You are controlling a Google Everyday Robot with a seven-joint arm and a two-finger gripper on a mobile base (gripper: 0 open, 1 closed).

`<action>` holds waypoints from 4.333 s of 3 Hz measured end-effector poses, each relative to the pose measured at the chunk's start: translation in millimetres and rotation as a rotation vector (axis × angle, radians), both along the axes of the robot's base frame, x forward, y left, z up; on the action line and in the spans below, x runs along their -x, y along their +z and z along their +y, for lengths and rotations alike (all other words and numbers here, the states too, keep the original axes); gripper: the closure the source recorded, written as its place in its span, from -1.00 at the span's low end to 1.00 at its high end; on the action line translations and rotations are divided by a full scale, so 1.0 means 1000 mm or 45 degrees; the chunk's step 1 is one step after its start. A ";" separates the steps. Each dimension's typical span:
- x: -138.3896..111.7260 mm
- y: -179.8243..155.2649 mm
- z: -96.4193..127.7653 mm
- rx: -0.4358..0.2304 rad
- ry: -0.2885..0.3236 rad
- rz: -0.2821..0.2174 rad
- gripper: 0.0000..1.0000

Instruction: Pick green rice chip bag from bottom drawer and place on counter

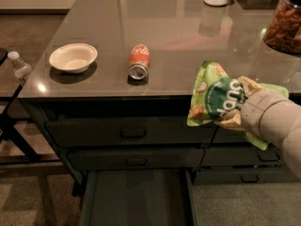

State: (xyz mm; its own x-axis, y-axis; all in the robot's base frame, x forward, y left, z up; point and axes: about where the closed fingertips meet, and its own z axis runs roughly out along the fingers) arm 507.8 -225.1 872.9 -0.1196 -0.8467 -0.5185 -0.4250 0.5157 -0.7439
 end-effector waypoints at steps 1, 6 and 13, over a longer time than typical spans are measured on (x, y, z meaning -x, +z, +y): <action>-0.011 -0.005 -0.001 -0.017 0.002 0.034 1.00; -0.167 0.085 -0.021 -0.027 0.043 0.076 1.00; -0.194 -0.003 0.049 0.102 0.515 0.549 1.00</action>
Offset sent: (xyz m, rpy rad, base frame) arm 0.1141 -0.0126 0.0497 0.0491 0.0388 0.0015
